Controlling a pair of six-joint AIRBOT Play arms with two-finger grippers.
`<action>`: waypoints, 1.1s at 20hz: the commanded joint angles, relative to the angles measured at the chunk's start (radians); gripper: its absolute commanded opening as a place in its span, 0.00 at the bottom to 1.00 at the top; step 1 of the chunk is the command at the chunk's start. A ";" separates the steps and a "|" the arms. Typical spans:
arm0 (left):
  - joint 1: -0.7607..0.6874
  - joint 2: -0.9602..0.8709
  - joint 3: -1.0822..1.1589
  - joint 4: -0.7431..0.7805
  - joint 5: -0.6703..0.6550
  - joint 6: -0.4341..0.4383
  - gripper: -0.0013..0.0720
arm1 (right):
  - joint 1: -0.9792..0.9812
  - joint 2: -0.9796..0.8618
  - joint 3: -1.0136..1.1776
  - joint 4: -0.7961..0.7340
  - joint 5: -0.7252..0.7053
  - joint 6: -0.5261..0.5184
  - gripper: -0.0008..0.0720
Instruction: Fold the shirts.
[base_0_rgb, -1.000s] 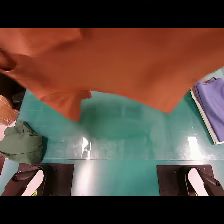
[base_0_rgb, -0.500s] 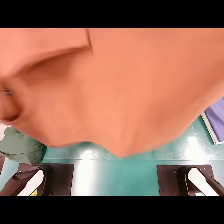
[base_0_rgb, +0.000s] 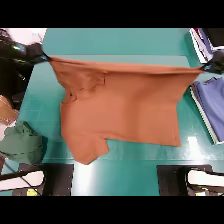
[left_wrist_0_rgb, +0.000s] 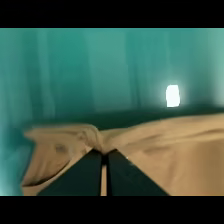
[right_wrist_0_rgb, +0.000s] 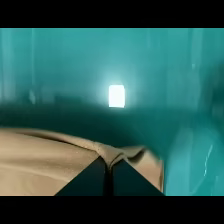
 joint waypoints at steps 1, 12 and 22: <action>-0.061 -0.181 -0.014 0.028 0.182 0.036 0.05 | 0.076 -0.195 0.051 -0.026 -0.093 0.011 0.04; -0.058 -0.230 -0.021 0.139 0.090 0.058 0.05 | 0.177 -0.279 0.104 -0.233 -0.064 0.011 0.04; -0.058 -0.229 -0.228 0.146 0.083 0.012 0.75 | 0.164 -0.180 -0.236 -0.002 -0.212 0.011 0.52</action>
